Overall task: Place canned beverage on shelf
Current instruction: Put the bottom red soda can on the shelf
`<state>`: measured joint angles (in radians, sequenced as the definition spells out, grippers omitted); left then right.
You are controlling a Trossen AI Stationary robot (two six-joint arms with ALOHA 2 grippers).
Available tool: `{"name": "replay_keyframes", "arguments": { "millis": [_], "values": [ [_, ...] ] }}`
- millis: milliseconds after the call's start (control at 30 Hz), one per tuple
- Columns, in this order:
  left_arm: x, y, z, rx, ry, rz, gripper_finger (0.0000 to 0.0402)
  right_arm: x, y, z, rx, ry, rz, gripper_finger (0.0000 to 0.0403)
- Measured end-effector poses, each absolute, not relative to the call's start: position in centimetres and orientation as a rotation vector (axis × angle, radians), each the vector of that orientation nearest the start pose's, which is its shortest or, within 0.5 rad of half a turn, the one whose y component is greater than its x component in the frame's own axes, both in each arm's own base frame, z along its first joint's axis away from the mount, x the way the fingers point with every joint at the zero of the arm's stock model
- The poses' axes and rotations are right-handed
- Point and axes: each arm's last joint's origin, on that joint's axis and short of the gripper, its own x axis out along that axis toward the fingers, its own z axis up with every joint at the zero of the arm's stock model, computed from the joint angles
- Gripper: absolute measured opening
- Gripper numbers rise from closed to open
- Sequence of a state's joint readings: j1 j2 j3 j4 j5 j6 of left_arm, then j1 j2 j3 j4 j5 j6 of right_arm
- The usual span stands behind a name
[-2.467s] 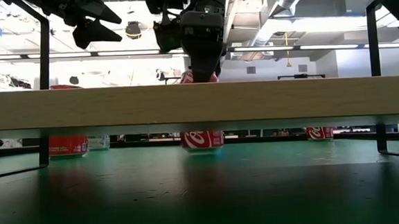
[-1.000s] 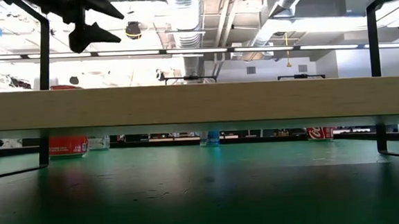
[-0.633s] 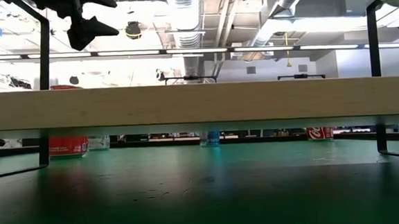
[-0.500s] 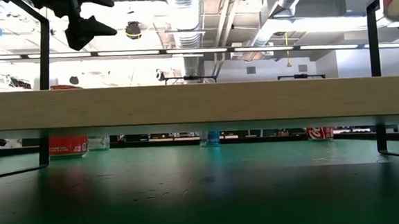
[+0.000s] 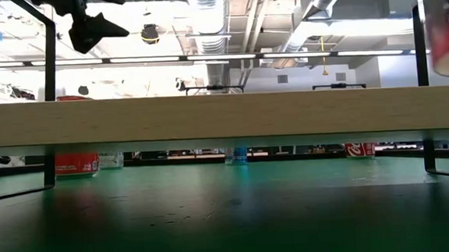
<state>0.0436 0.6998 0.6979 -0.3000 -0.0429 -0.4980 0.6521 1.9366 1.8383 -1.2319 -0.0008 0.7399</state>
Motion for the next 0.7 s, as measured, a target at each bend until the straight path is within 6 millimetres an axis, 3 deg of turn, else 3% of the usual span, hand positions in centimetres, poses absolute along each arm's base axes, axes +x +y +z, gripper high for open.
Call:
{"name": "replay_keyframes", "arguments": {
  "millis": [533, 700],
  "values": [
    [15.5, 0.7, 30.4, -0.488, 0.272, 0.172, 0.0261, 30.2, 24.1, 27.4, 0.198, 1.399, 0.023, 0.0334],
    [15.5, 0.7, 30.4, -0.488, 0.272, 0.172, 0.0261, 30.4, 24.3, 27.4, 0.210, 1.382, 0.036, 0.0360]
  ]
}}
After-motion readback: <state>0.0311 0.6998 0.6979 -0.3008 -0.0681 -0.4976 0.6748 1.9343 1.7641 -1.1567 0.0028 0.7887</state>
